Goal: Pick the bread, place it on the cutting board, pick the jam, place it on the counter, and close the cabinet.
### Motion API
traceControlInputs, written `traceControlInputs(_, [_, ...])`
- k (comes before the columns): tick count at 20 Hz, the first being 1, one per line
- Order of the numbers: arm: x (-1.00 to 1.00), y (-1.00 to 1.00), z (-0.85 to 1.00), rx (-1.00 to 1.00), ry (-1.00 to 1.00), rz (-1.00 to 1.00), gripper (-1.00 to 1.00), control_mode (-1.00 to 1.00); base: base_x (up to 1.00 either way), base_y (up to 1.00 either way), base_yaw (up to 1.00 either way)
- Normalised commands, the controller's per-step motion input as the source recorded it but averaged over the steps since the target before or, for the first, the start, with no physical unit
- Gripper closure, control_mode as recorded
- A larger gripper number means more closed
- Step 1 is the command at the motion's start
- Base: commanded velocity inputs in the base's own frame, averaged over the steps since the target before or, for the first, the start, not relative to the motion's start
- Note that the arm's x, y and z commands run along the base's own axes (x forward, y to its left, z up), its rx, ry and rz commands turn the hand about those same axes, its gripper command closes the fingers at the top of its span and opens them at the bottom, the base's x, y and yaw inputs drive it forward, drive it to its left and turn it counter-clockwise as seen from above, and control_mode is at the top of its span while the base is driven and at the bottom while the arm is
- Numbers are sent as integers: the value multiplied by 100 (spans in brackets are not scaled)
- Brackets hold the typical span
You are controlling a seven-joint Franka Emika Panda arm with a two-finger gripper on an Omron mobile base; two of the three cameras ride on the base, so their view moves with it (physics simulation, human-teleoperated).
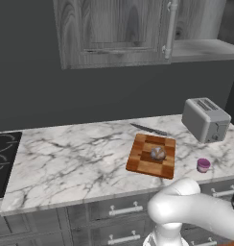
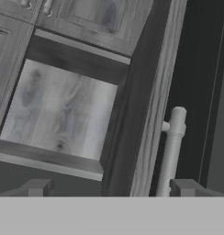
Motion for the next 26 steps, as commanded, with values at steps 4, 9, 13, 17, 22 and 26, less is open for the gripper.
traceControlInputs(4, [26,-25,-11,0,1,0,-100,-100,0,0,0])
traceControlInputs(9, [30,-29,-11,0,1,0,-100,-100,0,0,0])
traceControlInputs(13, [30,-29,-14,0,1,0,-100,-100,0,0,0])
traceControlInputs(17, [24,-22,-19,0,2,0,-100,-100,0,0,0])
traceControlInputs(22, [5,-23,-20,0,3,5,-100,-100,0,0,0])
traceControlInputs(26, [6,-17,-17,0,4,6,-100,-100,0,0,0])
